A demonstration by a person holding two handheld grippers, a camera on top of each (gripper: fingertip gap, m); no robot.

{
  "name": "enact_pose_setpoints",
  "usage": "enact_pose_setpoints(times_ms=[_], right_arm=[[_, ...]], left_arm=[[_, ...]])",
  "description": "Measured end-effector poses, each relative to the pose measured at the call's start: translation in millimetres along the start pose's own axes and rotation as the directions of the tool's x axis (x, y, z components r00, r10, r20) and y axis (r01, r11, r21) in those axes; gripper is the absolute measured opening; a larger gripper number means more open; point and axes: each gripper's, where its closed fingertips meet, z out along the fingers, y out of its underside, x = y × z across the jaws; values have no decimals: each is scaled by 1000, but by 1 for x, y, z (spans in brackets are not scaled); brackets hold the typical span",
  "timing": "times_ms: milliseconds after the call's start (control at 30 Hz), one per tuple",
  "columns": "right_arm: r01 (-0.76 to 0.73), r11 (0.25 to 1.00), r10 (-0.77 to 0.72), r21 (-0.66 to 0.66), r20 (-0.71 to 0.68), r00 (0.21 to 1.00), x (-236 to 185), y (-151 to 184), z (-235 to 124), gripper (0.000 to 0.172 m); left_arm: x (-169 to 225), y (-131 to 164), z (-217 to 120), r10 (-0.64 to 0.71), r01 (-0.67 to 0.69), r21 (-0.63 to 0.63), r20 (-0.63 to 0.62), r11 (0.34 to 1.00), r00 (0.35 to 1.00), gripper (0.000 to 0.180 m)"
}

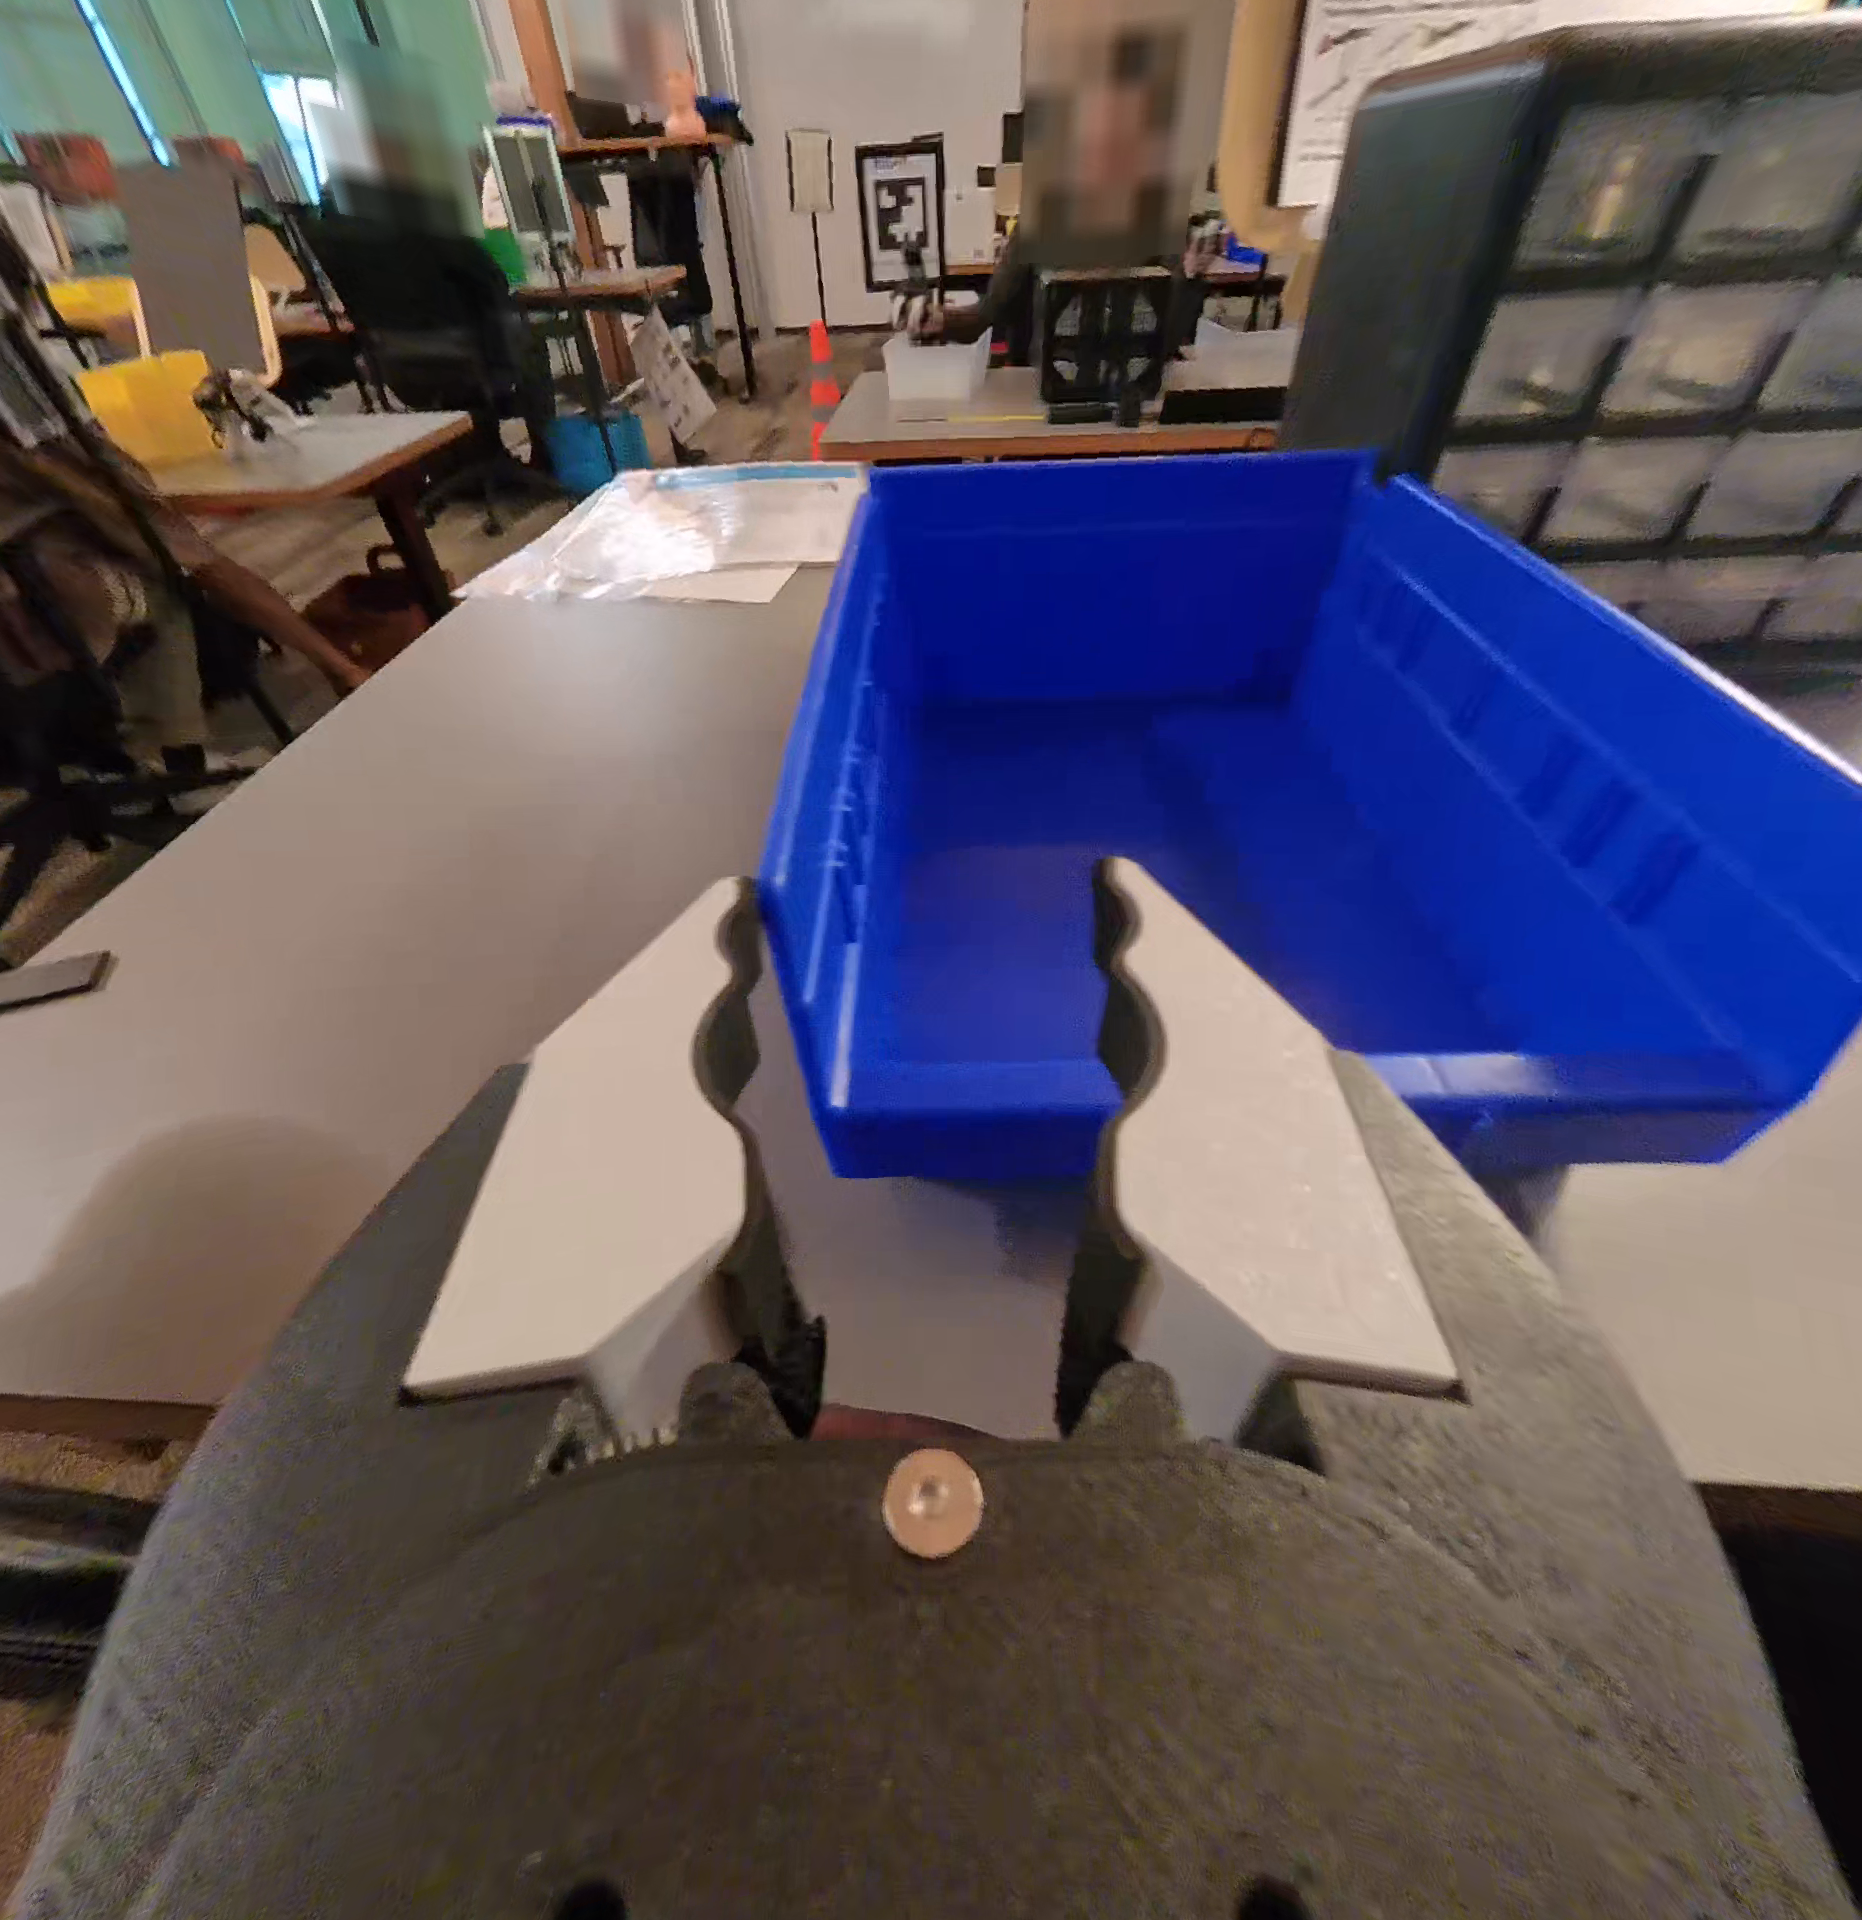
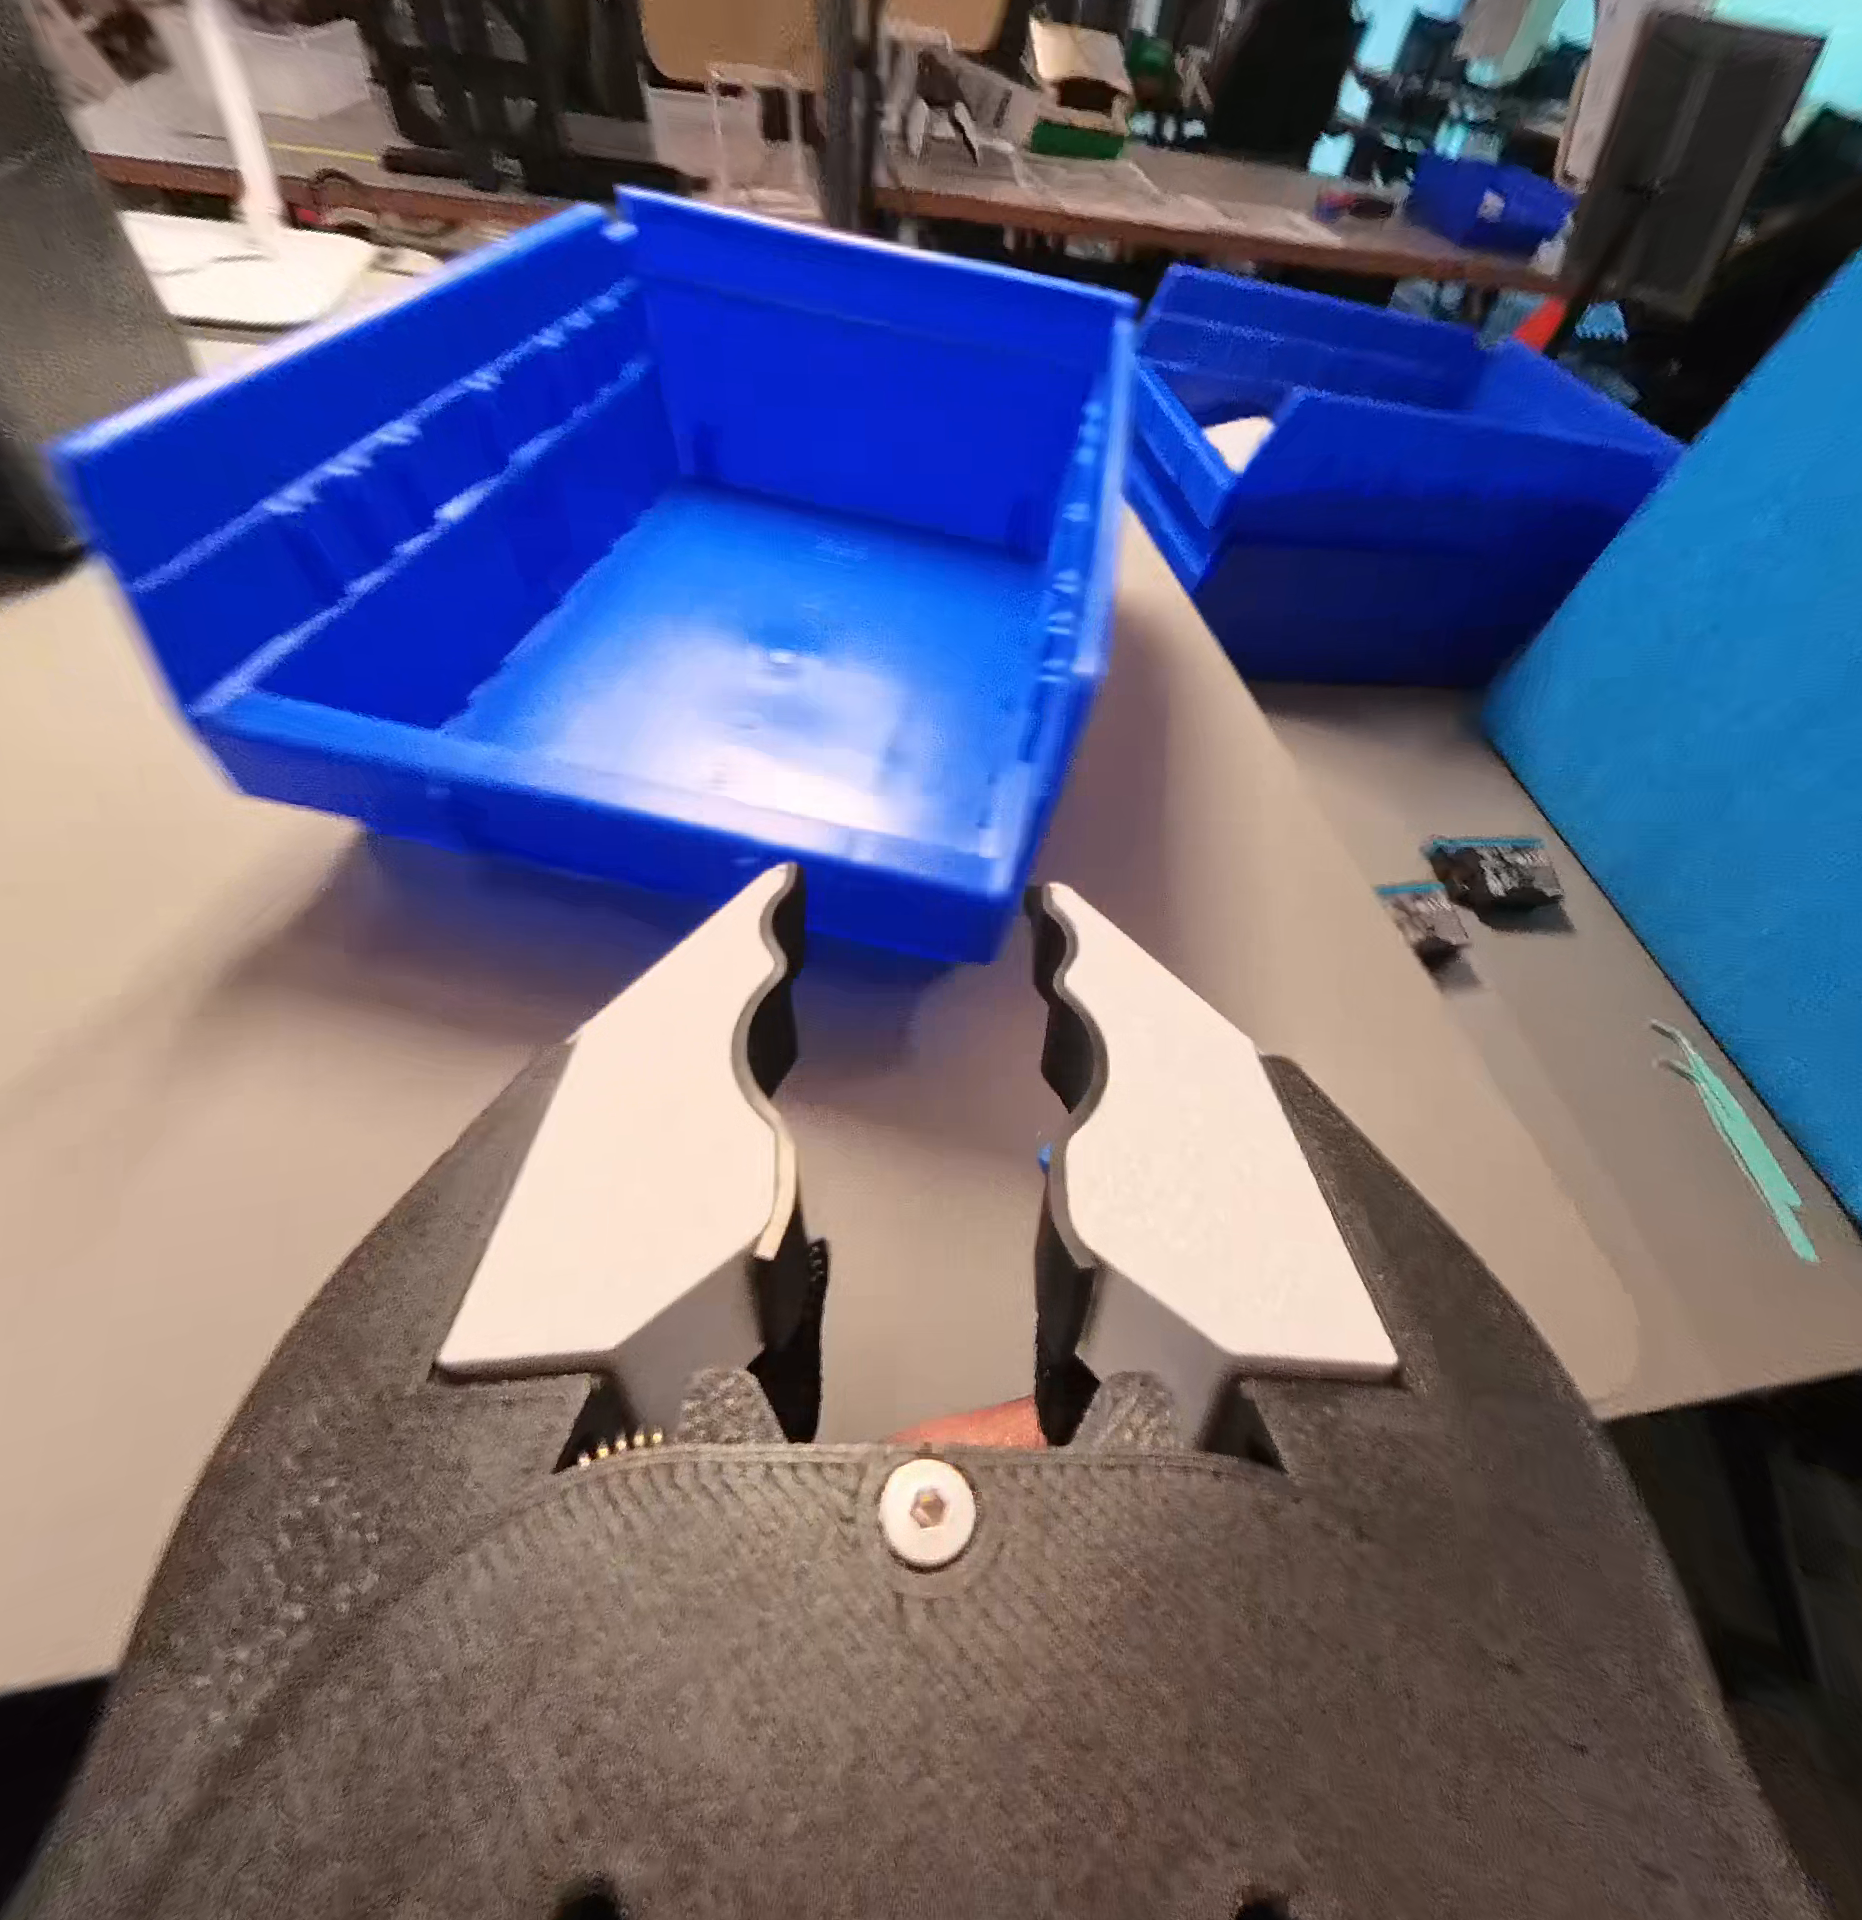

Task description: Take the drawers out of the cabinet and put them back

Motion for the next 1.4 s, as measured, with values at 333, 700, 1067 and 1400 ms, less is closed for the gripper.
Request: enact_pose_setpoints(times_ms=[333, 700, 1067, 1400], right_arm=[[104, 989, -132, 103, 321, 938, -149, -44, 33, 56], [100, 994, -108, 44, 238, 965, -166, -48, 92, 34], [34, 997, -43, 74, 134, 990, -97, -19, 31, 6], [102, 993, -109, 64, 110, 988, -96, -22, 50, 7]], left_arm=[[81, -46, -25, 244, -238, 167, -15, 957, 970, 79], [224, -3, 38, 156, -164, 11, -383, 986, 911, 67], [184, 8, 28, 259, -259, 32, -245, 965, 934, 15], [139, 10, 55, 328, -329, 3, -90, 944, 940, 2]])
